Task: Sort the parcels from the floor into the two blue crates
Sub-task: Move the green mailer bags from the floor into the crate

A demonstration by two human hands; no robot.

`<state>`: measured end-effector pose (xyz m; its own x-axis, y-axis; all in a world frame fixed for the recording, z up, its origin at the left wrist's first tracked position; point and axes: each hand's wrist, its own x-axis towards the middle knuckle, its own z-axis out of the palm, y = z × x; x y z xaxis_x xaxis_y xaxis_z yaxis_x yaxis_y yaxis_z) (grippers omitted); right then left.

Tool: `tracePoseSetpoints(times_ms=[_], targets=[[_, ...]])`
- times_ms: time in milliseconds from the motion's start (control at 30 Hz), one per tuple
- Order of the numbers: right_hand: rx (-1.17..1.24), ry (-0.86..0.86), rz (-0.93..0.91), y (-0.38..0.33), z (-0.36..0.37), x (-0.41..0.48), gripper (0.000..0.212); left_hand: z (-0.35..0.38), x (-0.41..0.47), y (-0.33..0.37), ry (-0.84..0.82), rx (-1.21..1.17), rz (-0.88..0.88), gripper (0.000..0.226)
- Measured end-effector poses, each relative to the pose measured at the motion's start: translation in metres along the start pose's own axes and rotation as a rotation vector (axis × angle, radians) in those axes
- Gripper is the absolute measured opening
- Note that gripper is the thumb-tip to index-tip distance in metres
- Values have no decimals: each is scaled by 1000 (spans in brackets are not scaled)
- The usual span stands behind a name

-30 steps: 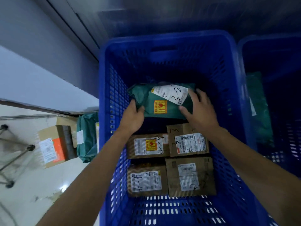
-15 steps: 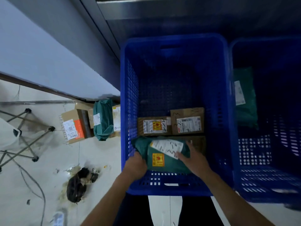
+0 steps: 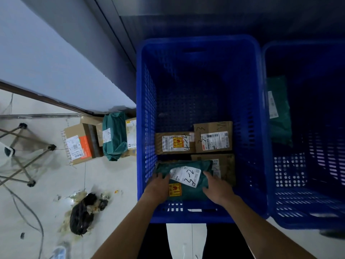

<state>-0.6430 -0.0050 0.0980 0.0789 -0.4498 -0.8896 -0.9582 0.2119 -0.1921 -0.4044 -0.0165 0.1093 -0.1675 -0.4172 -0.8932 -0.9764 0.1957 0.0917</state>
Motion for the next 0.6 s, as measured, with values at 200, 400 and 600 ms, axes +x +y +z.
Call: tracePoseSetpoints(times_ms=[200, 400, 600], targets=[[9, 5, 52, -4, -4, -7, 69, 4, 3, 0, 32, 104, 42, 73], [17, 80, 99, -27, -17, -33, 69, -13, -16, -3, 163, 129, 117, 65], [169, 169, 155, -55, -39, -72, 64, -48, -48, -5, 229, 163, 224, 52]])
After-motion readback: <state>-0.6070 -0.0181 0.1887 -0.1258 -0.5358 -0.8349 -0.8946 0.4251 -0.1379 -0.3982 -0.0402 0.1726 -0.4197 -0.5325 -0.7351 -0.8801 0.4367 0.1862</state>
